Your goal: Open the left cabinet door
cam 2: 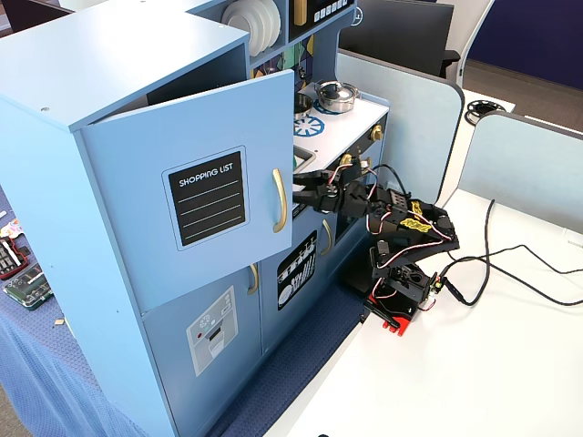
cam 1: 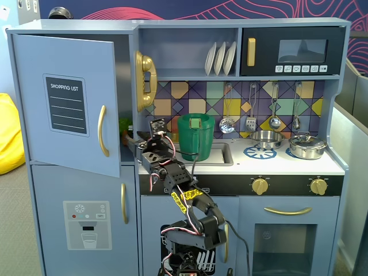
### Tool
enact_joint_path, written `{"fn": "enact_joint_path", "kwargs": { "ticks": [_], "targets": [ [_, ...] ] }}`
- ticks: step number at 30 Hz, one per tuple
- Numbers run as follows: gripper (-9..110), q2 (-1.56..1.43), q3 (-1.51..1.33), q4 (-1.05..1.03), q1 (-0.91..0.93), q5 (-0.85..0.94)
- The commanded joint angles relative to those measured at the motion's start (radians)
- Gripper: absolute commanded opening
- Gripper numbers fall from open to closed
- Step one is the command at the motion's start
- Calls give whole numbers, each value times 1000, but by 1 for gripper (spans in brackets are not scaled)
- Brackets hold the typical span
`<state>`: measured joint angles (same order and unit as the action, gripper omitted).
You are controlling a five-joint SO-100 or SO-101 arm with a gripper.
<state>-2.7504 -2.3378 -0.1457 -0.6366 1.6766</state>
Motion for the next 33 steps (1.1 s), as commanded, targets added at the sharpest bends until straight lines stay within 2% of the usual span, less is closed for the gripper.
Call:
{"fn": "enact_joint_path", "kwargs": {
  "ticks": [1, 11, 19, 21, 25, 33],
  "targets": [
    [11, 49, 80, 43, -58, 52],
    [11, 80, 75, 158, -397, 262],
    [11, 87, 94, 181, -606, 347],
    [10, 77, 91, 150, -552, 322],
    [9, 23, 57, 38, -305, 183],
    [9, -57, -17, -365, 198, -199]
  ]
}}
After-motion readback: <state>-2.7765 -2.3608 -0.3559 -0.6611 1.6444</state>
